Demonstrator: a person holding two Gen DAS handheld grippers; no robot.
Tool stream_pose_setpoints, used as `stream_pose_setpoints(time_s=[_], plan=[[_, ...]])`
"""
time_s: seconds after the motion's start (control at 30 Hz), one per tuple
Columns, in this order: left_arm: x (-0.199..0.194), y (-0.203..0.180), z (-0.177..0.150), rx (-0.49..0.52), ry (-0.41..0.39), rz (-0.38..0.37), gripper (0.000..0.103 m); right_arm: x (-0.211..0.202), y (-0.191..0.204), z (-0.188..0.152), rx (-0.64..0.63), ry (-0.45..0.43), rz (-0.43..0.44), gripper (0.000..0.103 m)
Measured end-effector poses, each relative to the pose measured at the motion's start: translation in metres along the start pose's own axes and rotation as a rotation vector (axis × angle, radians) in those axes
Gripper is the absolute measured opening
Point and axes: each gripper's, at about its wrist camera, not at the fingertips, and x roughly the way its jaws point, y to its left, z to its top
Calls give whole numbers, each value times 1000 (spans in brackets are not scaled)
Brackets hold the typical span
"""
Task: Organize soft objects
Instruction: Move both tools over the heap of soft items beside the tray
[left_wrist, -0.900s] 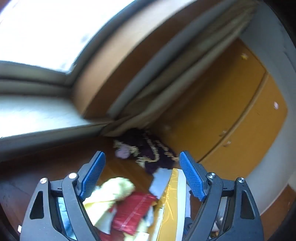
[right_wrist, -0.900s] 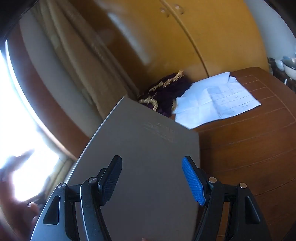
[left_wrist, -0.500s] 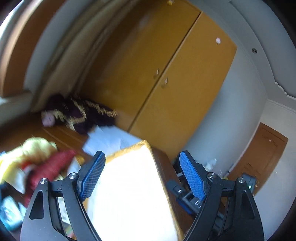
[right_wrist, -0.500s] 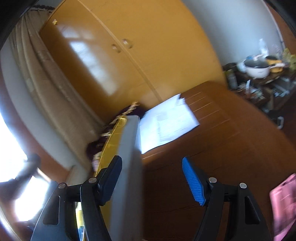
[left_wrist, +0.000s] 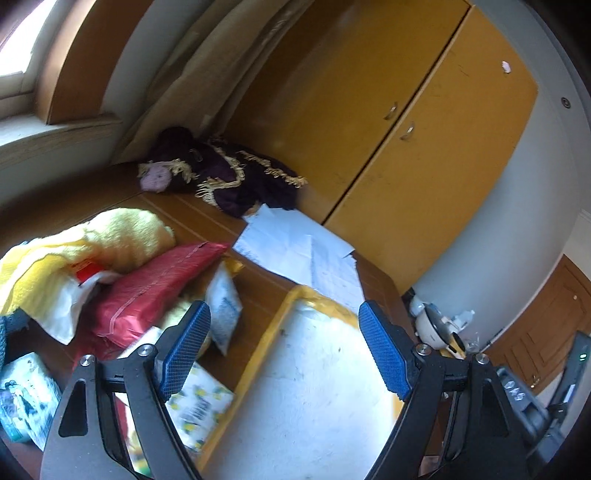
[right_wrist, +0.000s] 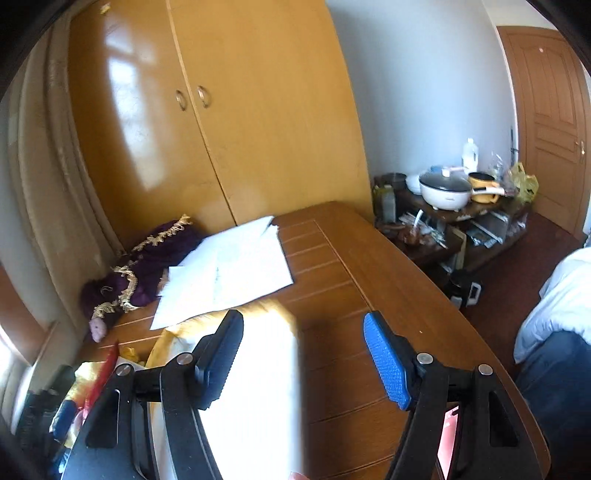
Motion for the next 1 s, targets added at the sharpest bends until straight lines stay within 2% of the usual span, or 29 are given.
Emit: stream_pose_setpoints(time_s=[0.1, 0.17, 0.27, 0.33, 0.4, 0.47, 0.57, 0.73, 0.87, 1.0], plan=[[0, 4, -5, -4, 1, 43, 83, 0, 15, -5, -33, 40, 106, 71], [-6, 3, -6, 26, -29, 108, 83, 4, 28, -18, -46, 81, 200, 71], [-14, 13, -11, 44, -63, 167, 83, 12, 52, -38, -58, 146, 298, 71], [-13, 23, -13, 17, -25, 151, 83, 19, 64, -51, -83, 168, 349, 71], [-10, 25, -14, 2, 5, 128, 83, 24, 72, -61, -107, 165, 328, 70], [-8, 28, -15, -22, -1, 128, 82, 26, 73, -64, -117, 157, 304, 70], [-4, 32, -13, -43, 26, 74, 83, 34, 64, -57, -104, 149, 283, 70], [4, 31, -5, -31, 27, 42, 83, 49, 41, -50, -57, 163, 268, 70], [8, 36, 0, -33, 18, 22, 83, 51, 35, -45, -56, 161, 254, 70], [7, 44, 9, -61, 44, 12, 83, 38, 38, -42, -53, 158, 262, 70]])
